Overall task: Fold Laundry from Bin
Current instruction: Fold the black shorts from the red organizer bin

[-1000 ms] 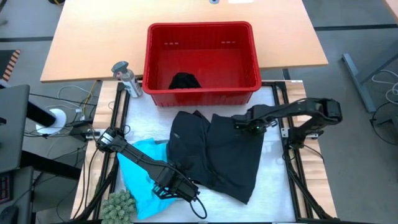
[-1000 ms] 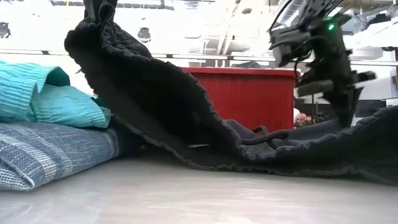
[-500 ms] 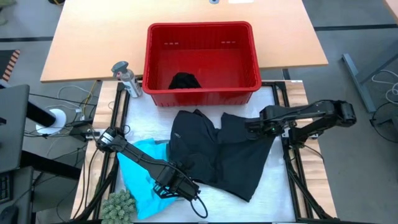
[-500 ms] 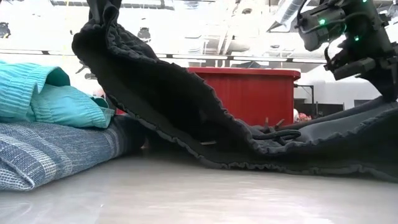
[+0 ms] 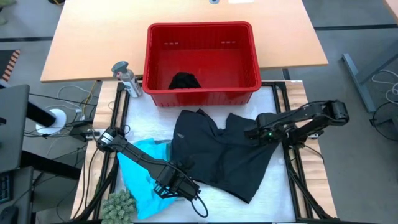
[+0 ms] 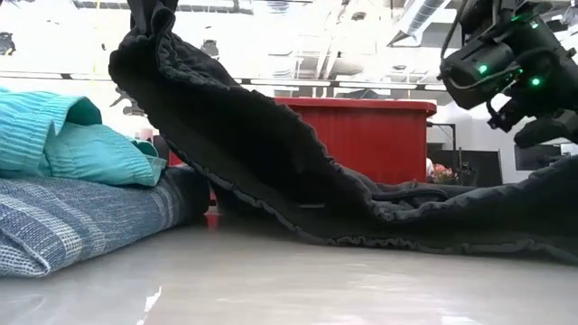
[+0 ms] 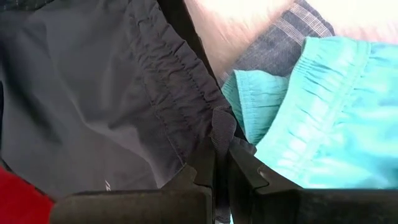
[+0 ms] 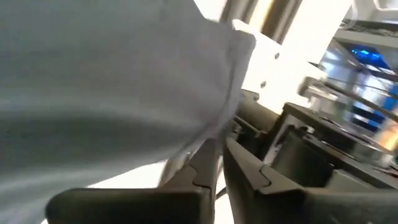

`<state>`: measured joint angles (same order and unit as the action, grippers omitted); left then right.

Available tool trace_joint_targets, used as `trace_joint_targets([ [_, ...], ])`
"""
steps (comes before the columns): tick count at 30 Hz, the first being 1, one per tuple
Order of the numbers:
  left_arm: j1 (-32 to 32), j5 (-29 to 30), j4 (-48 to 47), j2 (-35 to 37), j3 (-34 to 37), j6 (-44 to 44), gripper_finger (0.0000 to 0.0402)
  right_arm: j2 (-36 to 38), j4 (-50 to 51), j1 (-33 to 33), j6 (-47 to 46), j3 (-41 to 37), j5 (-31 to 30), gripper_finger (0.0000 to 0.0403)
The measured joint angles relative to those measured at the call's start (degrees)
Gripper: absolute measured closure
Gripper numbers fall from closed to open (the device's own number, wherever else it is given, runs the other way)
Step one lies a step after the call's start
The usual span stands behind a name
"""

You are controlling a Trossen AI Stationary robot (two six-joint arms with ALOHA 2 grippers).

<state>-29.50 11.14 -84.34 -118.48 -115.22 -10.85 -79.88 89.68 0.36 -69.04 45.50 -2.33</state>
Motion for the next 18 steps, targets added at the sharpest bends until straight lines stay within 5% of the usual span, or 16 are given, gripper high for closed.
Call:
trace_joint_targets([
  [10, 0.0, -0.2, 0.5, 0.0, 0.0, -0.4, 0.0401, 9.2, -0.3, -3.0, -4.3, 5.5, -3.3, 0.0279],
  [18, 0.0, -0.1, 1.1, 0.0, 0.0, -0.7, 0.0401, 18.1, -36.5, -22.6, 10.5, 7.3, 2.4, 0.0238],
])
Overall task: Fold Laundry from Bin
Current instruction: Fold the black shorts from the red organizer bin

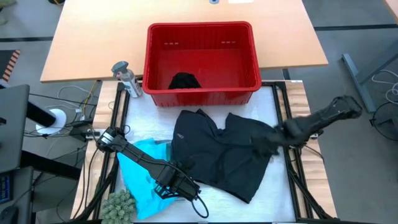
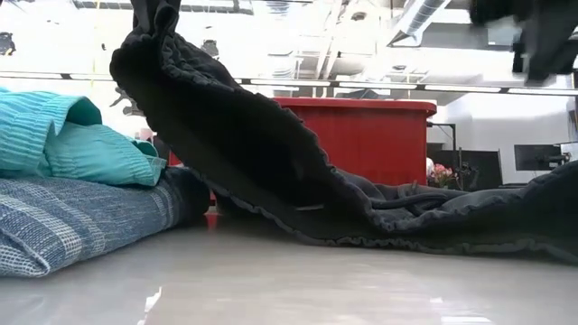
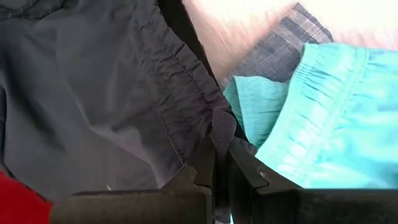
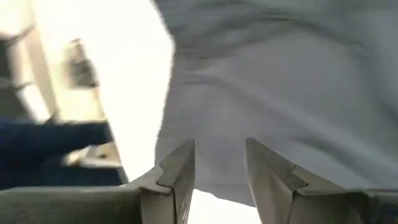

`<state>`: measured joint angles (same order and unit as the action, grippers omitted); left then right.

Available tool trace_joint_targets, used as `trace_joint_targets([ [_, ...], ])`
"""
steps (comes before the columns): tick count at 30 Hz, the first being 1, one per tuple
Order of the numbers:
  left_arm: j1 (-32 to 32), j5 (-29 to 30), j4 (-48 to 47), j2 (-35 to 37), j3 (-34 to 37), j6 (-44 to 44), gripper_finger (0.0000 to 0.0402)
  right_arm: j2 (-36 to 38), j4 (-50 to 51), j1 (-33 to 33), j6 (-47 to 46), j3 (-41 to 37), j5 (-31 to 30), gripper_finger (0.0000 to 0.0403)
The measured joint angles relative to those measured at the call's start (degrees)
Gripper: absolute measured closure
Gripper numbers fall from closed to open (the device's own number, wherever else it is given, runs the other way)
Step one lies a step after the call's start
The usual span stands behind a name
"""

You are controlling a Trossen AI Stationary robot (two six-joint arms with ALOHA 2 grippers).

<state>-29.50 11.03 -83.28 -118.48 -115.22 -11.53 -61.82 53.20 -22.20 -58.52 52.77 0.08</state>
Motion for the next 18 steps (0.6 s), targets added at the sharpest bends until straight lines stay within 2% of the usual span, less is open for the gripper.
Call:
trace_joint_targets([
  [4, 0.0, 0.0, 0.7, 0.0, 0.0, 0.0, 0.0401, -2.2, -13.8, -13.8, 1.6, 0.1, -4.8, 0.0247],
  [8, 0.1, 0.0, 0.8, 0.0, 0.0, 0.1, 0.0401, -9.2, -19.0, -22.5, 0.2, 0.1, -8.6, 0.0255],
  [12, 0.1, 0.1, 0.8, 0.0, 0.0, 1.1, 0.0401, -17.0, -22.9, -26.2, -0.2, 0.0, -8.2, 0.0256],
  [18, 0.1, 0.1, 0.8, 0.0, 0.0, 2.7, 0.0401, -26.3, -23.1, -27.3, -1.8, 4.3, -8.1, 0.0241],
])
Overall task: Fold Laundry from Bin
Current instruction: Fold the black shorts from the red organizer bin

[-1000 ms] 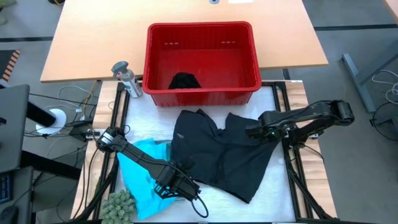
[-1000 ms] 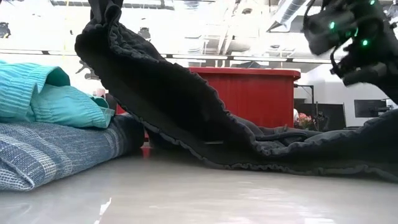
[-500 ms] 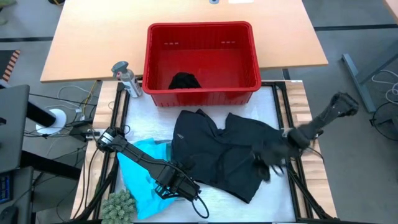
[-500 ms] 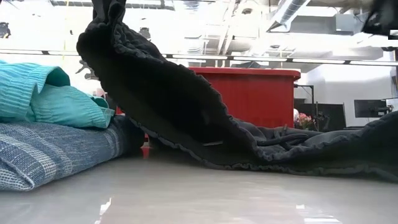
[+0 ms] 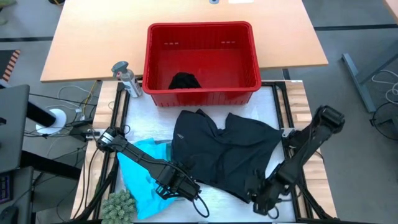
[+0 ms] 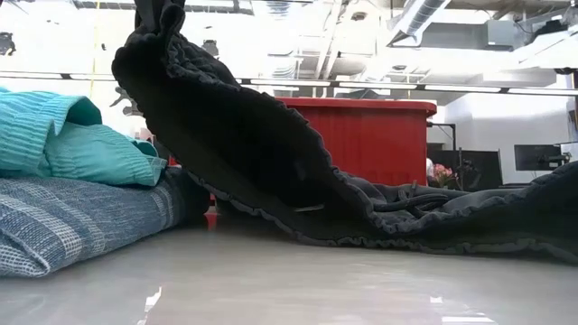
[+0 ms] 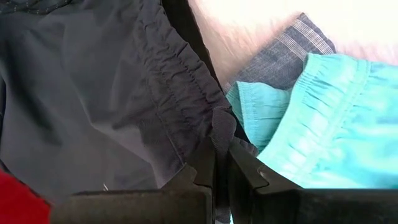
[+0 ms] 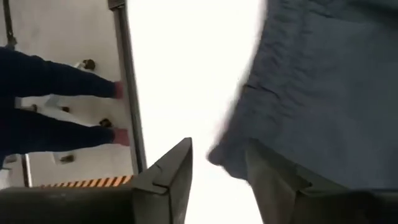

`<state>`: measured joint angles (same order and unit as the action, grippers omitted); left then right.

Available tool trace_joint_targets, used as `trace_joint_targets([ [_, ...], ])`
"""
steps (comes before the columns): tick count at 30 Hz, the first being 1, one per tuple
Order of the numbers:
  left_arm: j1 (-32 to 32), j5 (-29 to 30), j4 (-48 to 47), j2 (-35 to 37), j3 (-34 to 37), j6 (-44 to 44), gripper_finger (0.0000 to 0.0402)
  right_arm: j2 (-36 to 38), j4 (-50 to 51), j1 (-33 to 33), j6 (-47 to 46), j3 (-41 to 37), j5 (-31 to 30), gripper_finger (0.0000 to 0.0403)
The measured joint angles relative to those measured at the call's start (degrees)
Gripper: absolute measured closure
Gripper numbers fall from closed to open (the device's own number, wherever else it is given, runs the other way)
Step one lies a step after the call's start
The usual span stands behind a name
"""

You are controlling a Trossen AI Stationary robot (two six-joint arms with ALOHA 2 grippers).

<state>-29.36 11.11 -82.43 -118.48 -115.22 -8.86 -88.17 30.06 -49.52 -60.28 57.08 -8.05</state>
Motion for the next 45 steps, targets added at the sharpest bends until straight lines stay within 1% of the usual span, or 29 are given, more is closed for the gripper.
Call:
trace_joint_targets([
  [4, 0.0, 0.0, 0.1, 0.0, 0.0, 0.3, 0.0401, -4.9, 3.3, -0.4, 0.9, 5.5, 0.0, 0.0205],
  [8, 0.0, 0.0, 0.8, 0.0, 0.0, 1.4, 0.0401, -9.7, 12.3, -0.4, 1.2, 11.8, -0.7, 0.0161],
  [10, 0.0, 0.0, 1.3, 0.0, 0.0, 1.6, 0.0401, -11.9, 16.3, -0.2, 0.5, 14.5, -1.4, 0.0148],
  [13, 0.0, 0.0, 1.2, 0.0, 0.0, 1.6, 0.0401, -14.2, 16.6, 0.2, 1.7, 17.4, -2.5, 0.0142],
  [17, 0.0, 0.0, 1.2, 0.0, 0.0, 1.6, 0.0401, -15.7, 18.3, 0.2, 1.8, 18.8, -2.6, 0.0148],
  [21, -0.1, 0.0, 1.2, 0.0, 0.0, 1.8, 0.0401, -15.8, 19.7, -0.2, -2.4, 18.8, -2.6, 0.0174],
  [25, -0.2, 0.0, 1.1, 0.0, 0.0, 1.8, 0.0401, -15.7, 24.1, -1.2, -8.7, 18.8, -2.4, 0.0220],
  [29, -0.2, 0.0, 1.2, 0.0, 0.0, 0.6, 0.0401, -15.7, 26.6, -2.0, -12.4, 18.8, -1.7, 0.0284],
  [33, -0.2, 0.0, 1.2, 0.0, 0.0, -1.0, 0.0401, -15.7, 26.1, -2.6, -13.8, 19.0, 1.1, 0.0374],
  [34, -0.2, 0.0, 1.1, 0.0, 0.0, -1.3, 0.0401, -15.7, 26.2, -2.9, -13.8, 19.5, 1.3, 0.0384],
  [38, -0.2, 0.0, 1.0, 0.0, 0.0, -1.8, 0.0401, -15.7, 26.6, -4.0, -15.4, 22.1, 1.9, 0.0380],
  [40, -0.2, 0.0, 0.9, 0.0, 0.0, -1.9, 0.0401, -15.7, 26.3, -4.9, -17.3, 22.8, 2.1, 0.0383],
  [45, -0.2, 0.0, 0.9, 0.0, 0.0, -1.9, 0.0401, -16.1, 24.2, -7.7, -21.7, 22.2, 1.5, 0.0388],
])
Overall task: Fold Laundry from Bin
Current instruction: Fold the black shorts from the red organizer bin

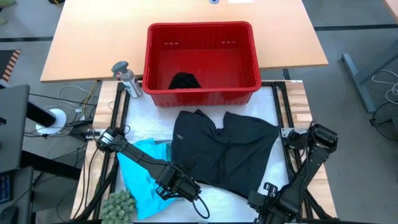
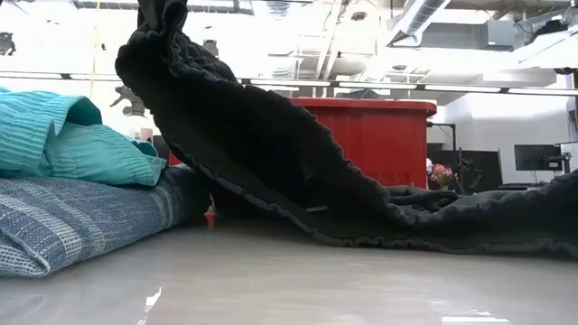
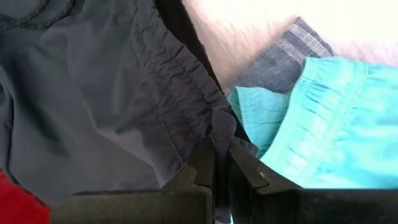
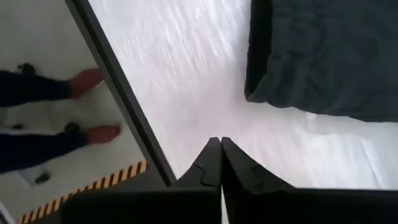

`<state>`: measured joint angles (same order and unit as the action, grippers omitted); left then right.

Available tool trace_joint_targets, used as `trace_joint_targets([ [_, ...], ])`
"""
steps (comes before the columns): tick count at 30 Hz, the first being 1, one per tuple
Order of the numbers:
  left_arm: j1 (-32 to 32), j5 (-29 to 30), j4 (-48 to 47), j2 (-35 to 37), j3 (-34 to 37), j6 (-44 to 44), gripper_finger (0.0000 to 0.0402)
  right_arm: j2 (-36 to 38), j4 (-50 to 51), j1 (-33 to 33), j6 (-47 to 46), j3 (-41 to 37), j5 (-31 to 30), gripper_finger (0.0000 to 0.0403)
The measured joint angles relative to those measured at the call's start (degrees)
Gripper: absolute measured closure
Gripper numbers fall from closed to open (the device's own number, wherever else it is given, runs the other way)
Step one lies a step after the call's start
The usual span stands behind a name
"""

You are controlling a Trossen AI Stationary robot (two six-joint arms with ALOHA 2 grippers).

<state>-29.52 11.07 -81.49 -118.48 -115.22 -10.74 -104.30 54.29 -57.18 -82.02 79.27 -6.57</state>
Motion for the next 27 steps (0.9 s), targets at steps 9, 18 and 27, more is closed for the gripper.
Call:
trace_joint_targets([
  [9, 0.0, 0.0, 0.4, 0.0, 0.0, -0.6, 0.0401, 0.1, -0.5, 0.4, -1.7, 0.4, -6.9, 0.0202],
  [18, 0.0, 0.0, 0.5, 0.0, 0.0, -0.8, 0.0401, -4.2, 1.0, 5.3, 6.4, 0.4, -5.2, 0.0092],
  [27, 0.0, 0.0, -0.2, 0.0, 0.0, -0.8, 0.0401, -7.5, 2.8, 7.6, 6.6, 2.9, -0.7, 0.0245],
])
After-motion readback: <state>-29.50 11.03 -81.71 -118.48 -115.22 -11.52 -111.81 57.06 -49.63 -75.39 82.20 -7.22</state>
